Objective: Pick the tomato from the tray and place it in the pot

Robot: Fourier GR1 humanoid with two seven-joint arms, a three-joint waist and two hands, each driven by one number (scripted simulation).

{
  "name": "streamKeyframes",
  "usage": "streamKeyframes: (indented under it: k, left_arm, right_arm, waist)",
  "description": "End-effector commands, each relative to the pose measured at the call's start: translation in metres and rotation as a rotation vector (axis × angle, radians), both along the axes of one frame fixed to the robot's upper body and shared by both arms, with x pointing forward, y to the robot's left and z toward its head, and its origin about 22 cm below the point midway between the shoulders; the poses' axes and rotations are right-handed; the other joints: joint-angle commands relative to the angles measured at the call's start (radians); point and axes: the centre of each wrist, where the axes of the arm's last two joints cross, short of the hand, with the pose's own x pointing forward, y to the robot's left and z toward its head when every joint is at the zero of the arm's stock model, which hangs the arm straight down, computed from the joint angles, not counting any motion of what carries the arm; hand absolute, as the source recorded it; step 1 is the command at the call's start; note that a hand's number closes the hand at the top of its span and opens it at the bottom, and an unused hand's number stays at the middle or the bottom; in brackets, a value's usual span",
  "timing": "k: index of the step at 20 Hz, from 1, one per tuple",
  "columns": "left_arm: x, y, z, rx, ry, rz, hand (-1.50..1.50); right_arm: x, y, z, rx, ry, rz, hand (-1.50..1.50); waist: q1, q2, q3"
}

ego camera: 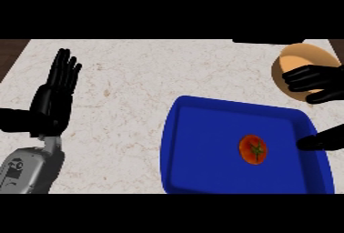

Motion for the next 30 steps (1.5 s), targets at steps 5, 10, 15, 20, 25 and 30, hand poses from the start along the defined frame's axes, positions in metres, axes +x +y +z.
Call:
streamKeyframes:
  k: [5, 10, 15, 20, 25, 30]
  left_arm:
    - [0.008, 0.002, 0.002, -0.019, 0.028, -0.007, 0.00]
    - [0.009, 0.008, -0.008, -0.013, 0.040, 0.000, 0.00]
    - [0.014, 0.016, -0.011, -0.007, 0.045, 0.037, 0.00]
    - [0.000, 0.017, -0.016, -0.018, 0.060, 0.027, 0.00]
    - [0.007, 0.032, -0.006, -0.007, 0.056, 0.018, 0.00]
    - [0.003, 0.018, -0.014, -0.015, 0.030, 0.025, 0.00]
  right_arm:
    - [0.004, -0.028, 0.003, -0.320, -0.169, 0.172, -1.50]
    - [0.002, -0.030, -0.009, -0.493, -0.260, 0.191, -1.50]
    - [-0.001, -0.020, -0.032, -0.580, -0.295, 0.174, -1.50]
    - [0.011, -0.003, -0.053, -0.652, -0.256, 0.128, -1.50]
    - [0.009, -0.003, -0.084, -0.710, -0.234, 0.151, -1.50]
    - [0.007, 0.008, -0.106, -0.709, -0.267, 0.177, -1.50]
  waist:
    - [-0.009, -0.010, -0.004]
    - [-0.026, -0.017, -0.006]
    - [-0.051, -0.024, -0.008]
    - [-0.047, -0.027, -0.008]
    - [-0.050, -0.027, -0.008]
    - [-0.055, -0.027, -0.008]
